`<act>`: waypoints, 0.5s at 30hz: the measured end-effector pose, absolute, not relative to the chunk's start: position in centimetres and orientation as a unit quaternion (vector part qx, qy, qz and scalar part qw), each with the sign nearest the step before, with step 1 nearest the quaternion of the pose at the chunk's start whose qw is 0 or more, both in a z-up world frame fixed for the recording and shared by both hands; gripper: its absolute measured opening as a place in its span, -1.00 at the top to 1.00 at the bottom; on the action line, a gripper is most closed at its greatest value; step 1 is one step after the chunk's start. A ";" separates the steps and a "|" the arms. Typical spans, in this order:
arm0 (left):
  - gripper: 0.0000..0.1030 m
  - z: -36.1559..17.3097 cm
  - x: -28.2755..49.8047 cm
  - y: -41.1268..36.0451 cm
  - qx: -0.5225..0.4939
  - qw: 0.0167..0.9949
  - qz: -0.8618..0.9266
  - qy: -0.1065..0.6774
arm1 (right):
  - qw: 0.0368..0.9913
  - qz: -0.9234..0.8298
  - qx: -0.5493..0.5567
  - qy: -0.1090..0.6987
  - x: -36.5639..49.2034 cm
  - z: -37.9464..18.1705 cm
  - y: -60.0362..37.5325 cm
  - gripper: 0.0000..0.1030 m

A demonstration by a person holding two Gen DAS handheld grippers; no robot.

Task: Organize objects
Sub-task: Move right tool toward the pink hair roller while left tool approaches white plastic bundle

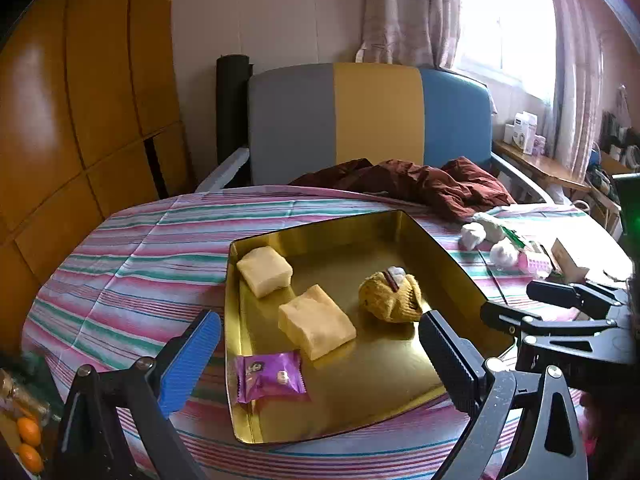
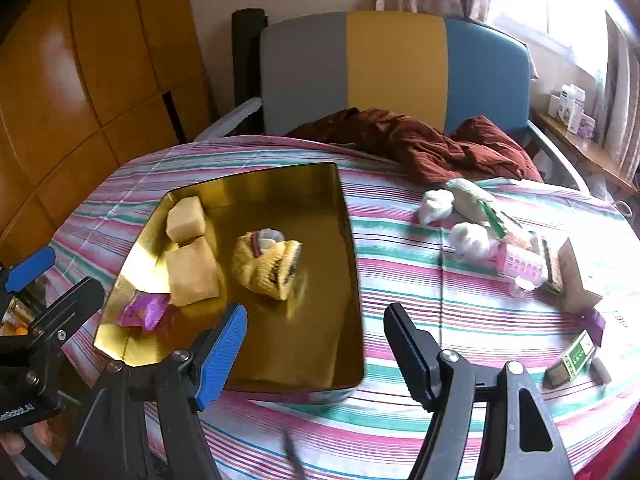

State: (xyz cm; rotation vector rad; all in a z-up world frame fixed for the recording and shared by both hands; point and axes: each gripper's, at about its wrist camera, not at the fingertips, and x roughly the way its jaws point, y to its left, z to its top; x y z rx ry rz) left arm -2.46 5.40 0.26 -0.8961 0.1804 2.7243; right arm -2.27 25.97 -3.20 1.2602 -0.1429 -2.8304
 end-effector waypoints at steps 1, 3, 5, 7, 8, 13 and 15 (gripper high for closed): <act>-0.94 0.3 -2.4 5.6 -0.309 0.136 0.939 0.065 | 0.016 -0.912 0.407 -0.048 -2.3 -3.2 26.4 -0.40; -0.94 0.3 -2.4 5.9 -0.308 0.141 0.938 0.070 | 0.008 -0.911 0.408 -0.053 -2.2 -3.3 27.2 -0.40; -0.94 0.3 -2.3 6.4 -0.308 0.147 0.937 0.076 | -0.003 -0.910 0.410 -0.057 -2.2 -3.4 28.2 -0.40; -0.94 0.2 -2.2 6.9 -0.309 0.153 0.935 0.079 | -0.014 -0.909 0.412 -0.059 -2.2 -3.4 29.3 -0.40; -0.94 0.2 -2.2 7.1 -0.310 0.157 0.934 0.081 | -0.019 -0.908 0.414 -0.062 -2.2 -3.5 29.9 -0.40; -0.94 -0.2 -2.1 8.3 -0.316 0.178 0.928 0.087 | -0.060 -0.897 0.427 -0.094 -1.8 -4.1 35.1 -0.40; -0.94 -0.3 -2.1 8.8 -0.318 0.186 0.925 0.090 | -0.077 -0.891 0.432 -0.113 -1.5 -4.3 37.6 -0.40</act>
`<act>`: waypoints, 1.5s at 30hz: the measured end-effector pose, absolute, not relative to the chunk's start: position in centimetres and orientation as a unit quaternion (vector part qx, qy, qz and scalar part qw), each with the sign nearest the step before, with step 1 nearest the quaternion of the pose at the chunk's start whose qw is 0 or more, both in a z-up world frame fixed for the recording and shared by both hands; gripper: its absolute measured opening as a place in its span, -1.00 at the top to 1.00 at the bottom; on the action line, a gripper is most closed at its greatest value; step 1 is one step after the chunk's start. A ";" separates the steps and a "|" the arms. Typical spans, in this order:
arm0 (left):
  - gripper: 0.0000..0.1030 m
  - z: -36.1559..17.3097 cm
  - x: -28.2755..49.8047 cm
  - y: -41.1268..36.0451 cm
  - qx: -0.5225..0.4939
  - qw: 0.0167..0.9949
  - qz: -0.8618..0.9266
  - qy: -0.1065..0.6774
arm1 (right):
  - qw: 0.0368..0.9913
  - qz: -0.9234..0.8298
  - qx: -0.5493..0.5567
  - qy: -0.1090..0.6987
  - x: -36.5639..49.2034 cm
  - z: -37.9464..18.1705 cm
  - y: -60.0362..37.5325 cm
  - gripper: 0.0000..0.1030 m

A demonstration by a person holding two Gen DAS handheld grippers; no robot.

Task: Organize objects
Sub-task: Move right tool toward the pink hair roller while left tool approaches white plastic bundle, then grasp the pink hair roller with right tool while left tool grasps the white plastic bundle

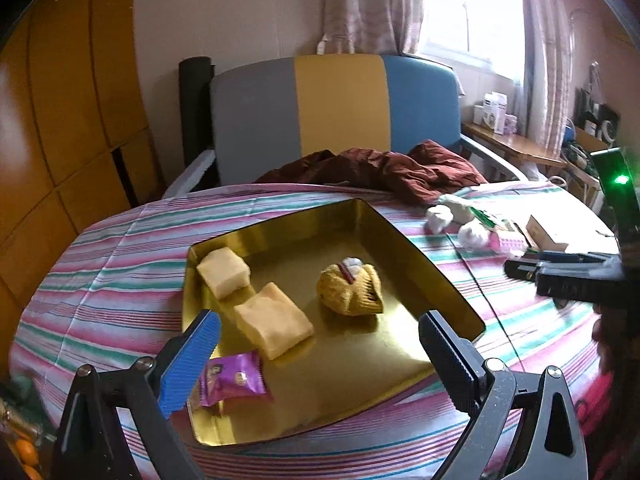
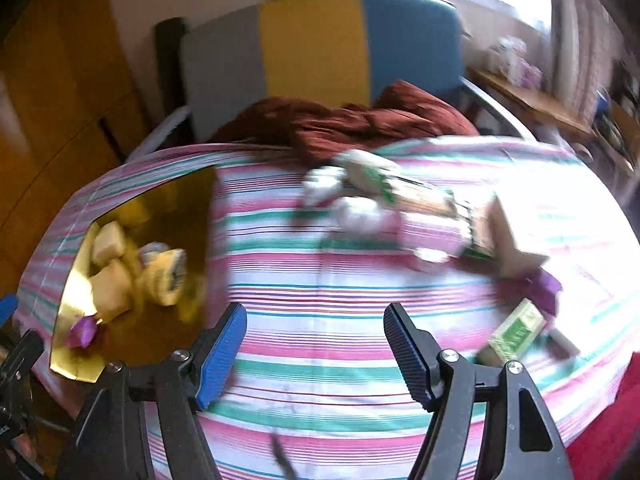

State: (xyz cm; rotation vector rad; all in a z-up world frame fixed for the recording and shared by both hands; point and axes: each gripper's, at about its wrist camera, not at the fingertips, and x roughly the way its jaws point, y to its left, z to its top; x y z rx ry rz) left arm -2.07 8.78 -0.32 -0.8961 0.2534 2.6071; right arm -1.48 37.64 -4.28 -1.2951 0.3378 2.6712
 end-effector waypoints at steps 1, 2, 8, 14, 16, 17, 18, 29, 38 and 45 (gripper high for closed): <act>-0.94 -0.5 -2.1 9.1 -0.320 0.190 0.924 0.091 | 0.086 0.889 -0.434 0.120 -1.3 -4.3 38.8 -0.40; -0.94 -0.5 -2.2 9.2 -0.322 0.192 0.922 0.092 | 0.098 0.885 -0.437 0.126 -1.1 -4.4 40.2 -0.40; -0.94 -1.1 -2.4 10.7 -0.328 0.211 0.915 0.099 | 0.146 0.871 -0.449 0.137 -1.0 -4.5 45.8 -0.40; -0.94 -1.6 -2.6 12.7 -0.335 0.232 0.906 0.113 | 0.148 0.860 -0.470 0.133 -4.0 -5.8 48.1 -0.40; -0.94 -1.8 -2.7 13.1 -0.338 0.236 0.904 0.116 | 0.140 0.861 -0.470 0.134 -5.3 -6.2 48.2 -0.40; -0.94 -1.9 -2.8 13.4 -0.340 0.238 0.902 0.118 | 0.135 0.863 -0.469 0.131 -6.1 -6.3 48.1 -0.40; -0.94 -2.0 -2.9 13.6 -0.342 0.238 0.901 0.119 | 0.130 0.865 -0.468 0.127 -6.8 -6.5 48.0 -0.41; -0.94 -2.6 -4.5 15.7 -0.353 0.249 0.893 0.128 | 0.136 0.850 -0.501 0.091 -11.5 -10.1 48.3 -0.48; -0.94 -2.9 -5.1 18.0 -0.356 0.270 0.885 0.132 | 0.124 0.851 -0.503 0.086 -12.0 -10.7 48.2 -0.47; -0.94 -3.3 -5.2 19.2 -0.361 0.278 0.879 0.138 | 0.111 0.851 -0.508 0.072 -12.0 -10.6 47.7 -0.30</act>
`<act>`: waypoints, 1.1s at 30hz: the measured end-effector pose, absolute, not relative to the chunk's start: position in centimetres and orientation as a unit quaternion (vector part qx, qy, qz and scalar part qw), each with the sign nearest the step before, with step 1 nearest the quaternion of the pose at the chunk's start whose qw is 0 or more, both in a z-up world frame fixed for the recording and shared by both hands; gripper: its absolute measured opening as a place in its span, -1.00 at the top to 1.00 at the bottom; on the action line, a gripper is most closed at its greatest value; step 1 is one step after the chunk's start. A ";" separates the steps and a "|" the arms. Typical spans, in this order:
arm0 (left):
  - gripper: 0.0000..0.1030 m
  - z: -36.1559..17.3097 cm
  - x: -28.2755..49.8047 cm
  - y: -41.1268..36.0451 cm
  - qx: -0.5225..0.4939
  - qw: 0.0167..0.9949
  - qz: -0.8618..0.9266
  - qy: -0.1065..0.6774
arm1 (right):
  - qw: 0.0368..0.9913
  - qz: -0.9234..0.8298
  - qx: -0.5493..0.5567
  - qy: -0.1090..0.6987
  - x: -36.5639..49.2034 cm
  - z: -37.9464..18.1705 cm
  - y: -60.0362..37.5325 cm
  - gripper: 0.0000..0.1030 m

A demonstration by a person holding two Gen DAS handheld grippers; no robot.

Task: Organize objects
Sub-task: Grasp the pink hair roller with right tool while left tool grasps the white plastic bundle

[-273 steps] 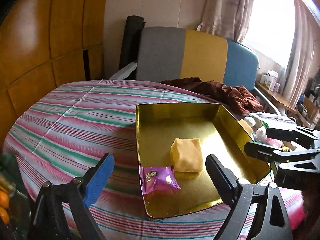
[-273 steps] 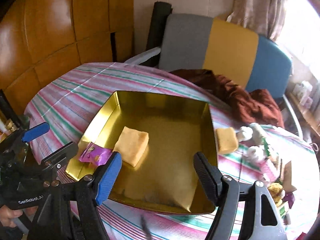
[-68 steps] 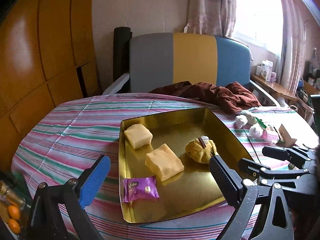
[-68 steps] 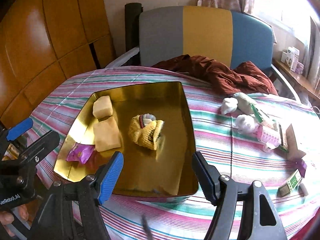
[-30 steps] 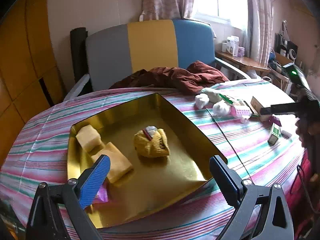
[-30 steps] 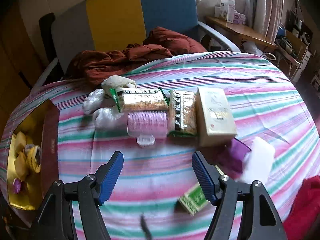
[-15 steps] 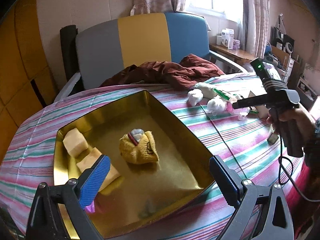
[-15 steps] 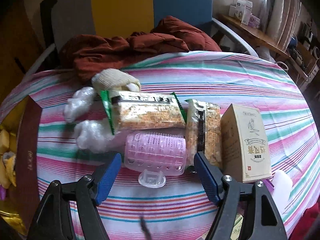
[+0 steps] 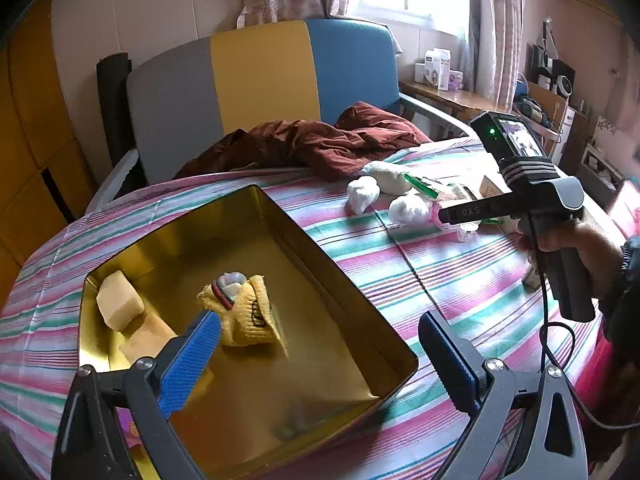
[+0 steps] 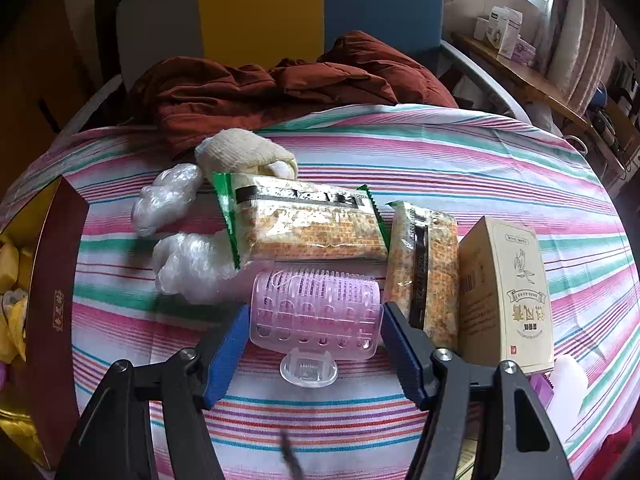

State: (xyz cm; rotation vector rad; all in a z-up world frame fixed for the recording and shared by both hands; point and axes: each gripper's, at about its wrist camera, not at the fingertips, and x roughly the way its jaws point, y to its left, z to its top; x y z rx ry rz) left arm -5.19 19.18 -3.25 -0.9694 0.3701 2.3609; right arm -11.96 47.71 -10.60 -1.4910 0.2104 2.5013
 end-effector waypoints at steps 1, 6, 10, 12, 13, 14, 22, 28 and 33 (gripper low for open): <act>-0.94 -3.3 -5.2 19.2 -0.363 0.278 0.879 0.137 | 0.106 0.851 -0.509 0.071 -11.9 -10.5 47.6 -0.30; -0.94 -3.6 -5.6 19.4 -0.369 0.275 0.877 0.137 | 0.083 0.840 -0.531 0.077 -11.6 -10.7 47.2 -0.30; -0.94 -3.9 -5.8 19.7 -0.373 0.275 0.875 0.139 | 0.076 0.835 -0.541 0.073 -11.1 -10.6 47.1 -0.30; -0.94 -3.8 -5.8 20.1 -0.372 0.276 0.875 0.142 | 0.077 0.832 -0.544 0.074 -10.9 -10.5 47.2 -0.29; -0.94 -3.6 -5.9 20.2 -0.370 0.277 0.875 0.144 | 0.076 0.831 -0.546 0.075 -10.7 -10.5 47.3 -0.29; -0.94 -3.5 -6.0 20.4 -0.369 0.279 0.875 0.144 | 0.076 0.830 -0.547 0.076 -10.5 -10.5 47.3 -0.29; -0.93 -2.2 -9.6 23.1 -0.388 0.299 0.863 0.122 | 0.062 0.827 -0.554 0.069 -10.1 -10.3 46.7 -0.29; -0.89 -1.4 -13.5 26.5 -0.392 0.304 0.860 0.119 | 0.056 0.828 -0.553 0.069 -10.0 -10.1 46.3 -0.29; -0.78 -2.1 -17.2 30.0 -0.409 0.301 0.852 0.130 | 0.057 0.826 -0.557 0.069 -10.3 -10.3 46.7 -0.30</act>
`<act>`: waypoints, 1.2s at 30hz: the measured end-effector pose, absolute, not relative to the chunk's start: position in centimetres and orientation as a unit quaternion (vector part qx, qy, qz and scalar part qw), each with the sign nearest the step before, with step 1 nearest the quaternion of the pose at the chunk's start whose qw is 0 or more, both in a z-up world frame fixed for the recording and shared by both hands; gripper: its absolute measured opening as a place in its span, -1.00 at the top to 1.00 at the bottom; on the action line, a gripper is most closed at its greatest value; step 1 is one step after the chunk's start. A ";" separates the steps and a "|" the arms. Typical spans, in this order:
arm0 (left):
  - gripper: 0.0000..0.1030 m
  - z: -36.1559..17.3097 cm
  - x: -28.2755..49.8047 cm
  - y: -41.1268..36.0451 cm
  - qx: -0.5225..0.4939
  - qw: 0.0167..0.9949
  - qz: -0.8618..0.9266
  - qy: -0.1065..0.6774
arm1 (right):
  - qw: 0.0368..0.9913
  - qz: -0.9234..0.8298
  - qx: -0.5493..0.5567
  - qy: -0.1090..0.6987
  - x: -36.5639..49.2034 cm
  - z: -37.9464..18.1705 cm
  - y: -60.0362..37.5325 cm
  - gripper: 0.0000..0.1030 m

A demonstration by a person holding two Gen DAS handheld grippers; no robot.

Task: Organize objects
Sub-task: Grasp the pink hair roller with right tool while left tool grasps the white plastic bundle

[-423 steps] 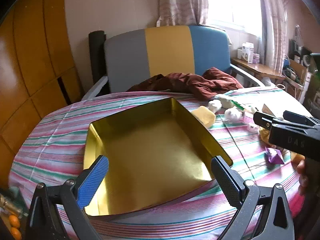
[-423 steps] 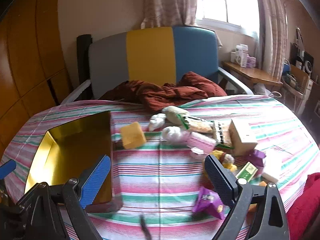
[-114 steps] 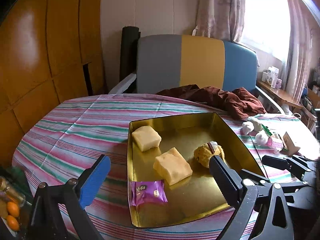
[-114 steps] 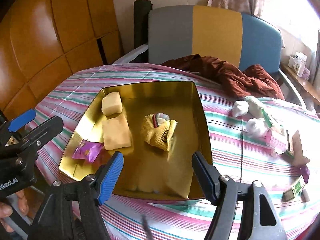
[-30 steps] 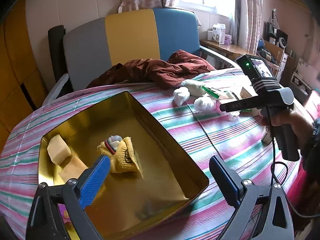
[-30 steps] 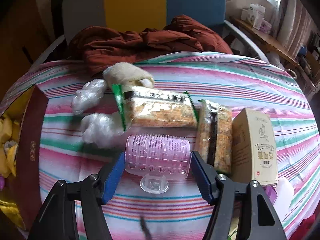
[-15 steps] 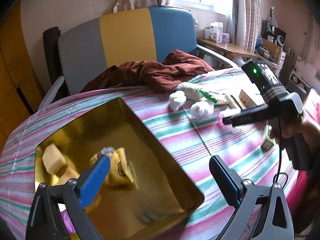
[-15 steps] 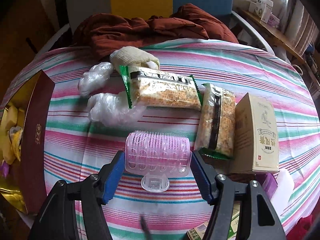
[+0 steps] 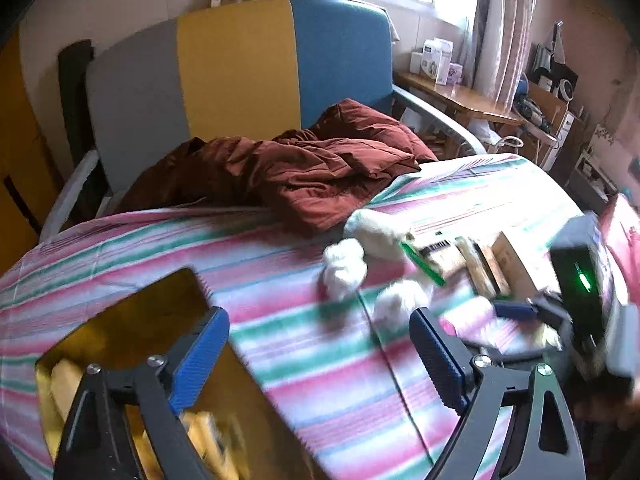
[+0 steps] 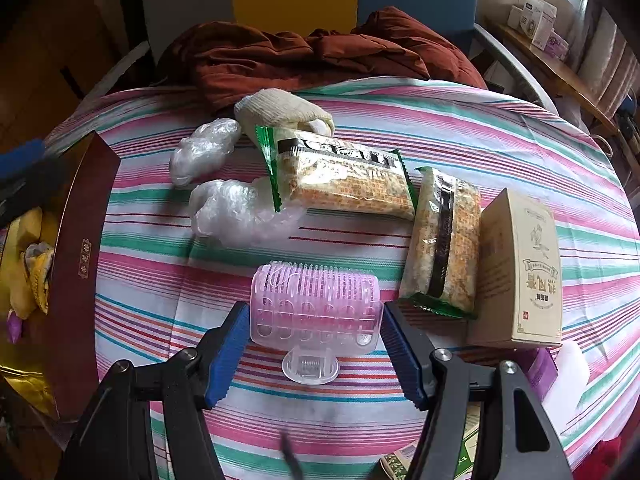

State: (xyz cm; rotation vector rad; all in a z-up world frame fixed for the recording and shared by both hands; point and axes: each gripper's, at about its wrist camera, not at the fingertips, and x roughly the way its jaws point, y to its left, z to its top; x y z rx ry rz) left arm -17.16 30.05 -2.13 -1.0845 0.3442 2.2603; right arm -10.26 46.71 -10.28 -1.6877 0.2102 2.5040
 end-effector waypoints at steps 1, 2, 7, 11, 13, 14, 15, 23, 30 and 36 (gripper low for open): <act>-0.78 -2.5 -17.9 30.8 -0.412 0.297 0.851 0.136 | 0.057 0.826 -0.557 0.069 -10.3 -10.3 46.7 -0.30; -0.78 -2.9 -18.6 31.6 -0.418 0.296 0.847 0.140 | 0.055 0.826 -0.557 0.069 -10.3 -10.3 46.7 -0.30; -0.77 -5.1 -21.2 34.4 -0.440 0.290 0.836 0.155 | 0.053 0.826 -0.558 0.068 -10.5 -10.4 46.8 -0.30; -0.71 -6.9 -23.0 36.4 -0.460 0.291 0.822 0.165 | 0.052 0.826 -0.558 0.065 -10.6 -10.4 46.7 -0.30; -0.63 -7.8 -23.8 37.1 -0.474 0.291 0.815 0.165 | 0.052 0.825 -0.558 0.065 -10.6 -10.4 46.7 -0.30; -0.60 -8.1 -24.2 37.4 -0.479 0.291 0.811 0.165 | 0.052 0.825 -0.559 0.064 -10.6 -10.4 46.7 -0.30; -0.59 -8.5 -24.6 37.7 -0.485 0.291 0.808 0.166 | 0.052 0.825 -0.559 0.064 -10.7 -10.4 46.7 -0.30; 0.29 -10.9 -25.9 38.8 -0.520 0.301 0.784 0.156 | 0.047 0.827 -0.556 0.061 -10.7 -10.5 46.7 -0.30; 0.30 -8.1 -23.1 36.0 -0.483 0.319 0.803 0.140 | 0.045 0.829 -0.555 0.061 -10.5 -10.4 46.5 -0.30; 0.30 -4.9 -20.1 31.4 -0.468 0.329 0.815 0.096 | 0.035 0.831 -0.552 0.059 -10.4 -10.3 46.1 -0.29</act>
